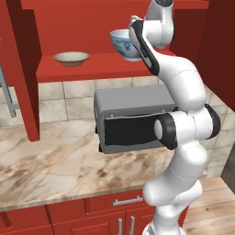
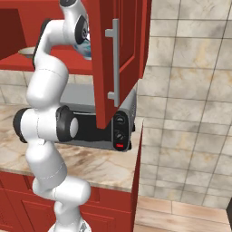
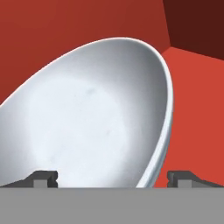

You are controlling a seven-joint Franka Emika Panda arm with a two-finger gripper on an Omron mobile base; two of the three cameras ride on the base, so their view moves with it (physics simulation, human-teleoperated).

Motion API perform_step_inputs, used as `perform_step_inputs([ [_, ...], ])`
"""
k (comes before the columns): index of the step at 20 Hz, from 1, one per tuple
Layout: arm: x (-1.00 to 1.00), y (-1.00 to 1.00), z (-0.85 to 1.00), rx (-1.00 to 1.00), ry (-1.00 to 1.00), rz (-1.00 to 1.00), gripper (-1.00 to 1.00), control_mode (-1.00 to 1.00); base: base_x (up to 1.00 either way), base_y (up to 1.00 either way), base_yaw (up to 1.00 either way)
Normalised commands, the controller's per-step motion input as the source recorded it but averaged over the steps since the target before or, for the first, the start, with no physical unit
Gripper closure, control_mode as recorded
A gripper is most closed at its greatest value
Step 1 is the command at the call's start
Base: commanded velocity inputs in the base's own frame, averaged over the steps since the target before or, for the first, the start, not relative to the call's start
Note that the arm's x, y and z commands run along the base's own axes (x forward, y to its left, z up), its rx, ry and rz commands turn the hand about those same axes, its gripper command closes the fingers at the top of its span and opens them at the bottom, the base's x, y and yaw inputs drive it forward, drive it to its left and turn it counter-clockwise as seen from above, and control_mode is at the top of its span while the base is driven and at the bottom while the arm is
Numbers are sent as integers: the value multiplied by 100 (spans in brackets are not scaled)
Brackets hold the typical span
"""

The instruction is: Take the smaller bowl and place it next to the appetizer plate on the dining counter , and place the larger bowl next to the plate with cooked food.

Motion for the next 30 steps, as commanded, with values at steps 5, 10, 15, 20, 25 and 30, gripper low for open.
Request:
perform_step_inputs([
  [5, 33, 0, -38, -2, 3, -9, 100, -100, 0, 0, 0],
  [10, 9, 1, -17, -1, 1, -3, 100, -100, 0, 0, 0],
  [15, -5, 2, -7, 0, 0, 0, 100, -100, 0, 0, 0],
  [20, -86, 55, -52, -2, 2, 3, 100, -100, 0, 0, 0],
  [25, -100, 63, -21, -2, -2, 17, 100, -100, 0, 0, 0],
  [30, -100, 41, -17, -2, -23, 16, 100, -100, 0, 0, 0],
])
